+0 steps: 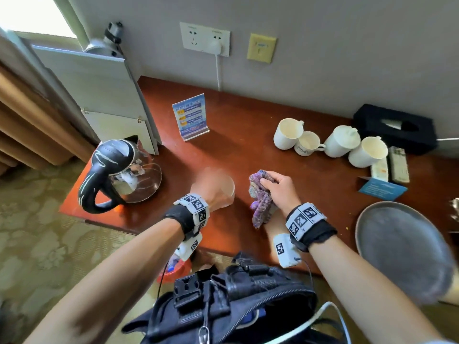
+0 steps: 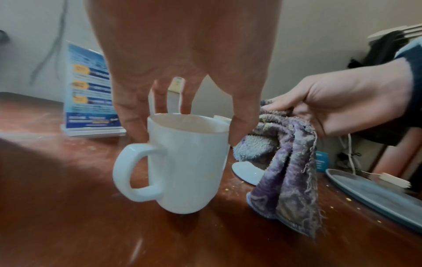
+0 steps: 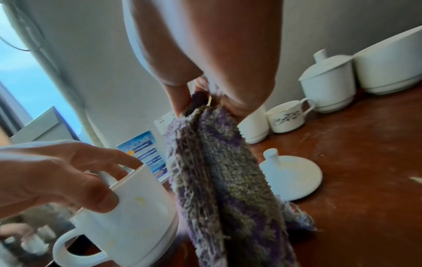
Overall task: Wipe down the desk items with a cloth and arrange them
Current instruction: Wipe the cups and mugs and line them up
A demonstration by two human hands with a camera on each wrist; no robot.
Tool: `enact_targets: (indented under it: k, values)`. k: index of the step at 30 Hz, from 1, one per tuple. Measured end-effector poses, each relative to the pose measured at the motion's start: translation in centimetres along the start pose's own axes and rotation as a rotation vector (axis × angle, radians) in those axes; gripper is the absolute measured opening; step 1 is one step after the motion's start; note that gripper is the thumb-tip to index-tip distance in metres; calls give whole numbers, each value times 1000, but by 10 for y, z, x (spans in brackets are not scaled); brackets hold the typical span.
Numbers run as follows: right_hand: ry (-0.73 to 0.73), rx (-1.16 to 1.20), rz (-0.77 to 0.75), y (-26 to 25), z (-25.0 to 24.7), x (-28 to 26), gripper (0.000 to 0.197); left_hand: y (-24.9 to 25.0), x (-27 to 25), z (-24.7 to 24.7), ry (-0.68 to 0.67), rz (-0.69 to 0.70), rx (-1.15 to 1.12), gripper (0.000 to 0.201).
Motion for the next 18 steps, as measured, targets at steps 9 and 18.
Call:
enact_targets:
  k: [9, 18]
  values:
    - [210, 125, 52, 31, -65, -27, 28, 77, 10, 8, -78, 232, 102, 81]
    - [317, 260, 67, 61, -123, -57, 26, 143, 4, 35, -142, 346, 129, 84]
Point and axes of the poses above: each hand's wrist, its own x-axis towards the middle knuckle, its own z-axis out of the palm, y = z × x, the point moved 10 cm from there along x, towards the middle knuckle, and after that the axes turned 5 degrees about z, right-handed, at the moved point
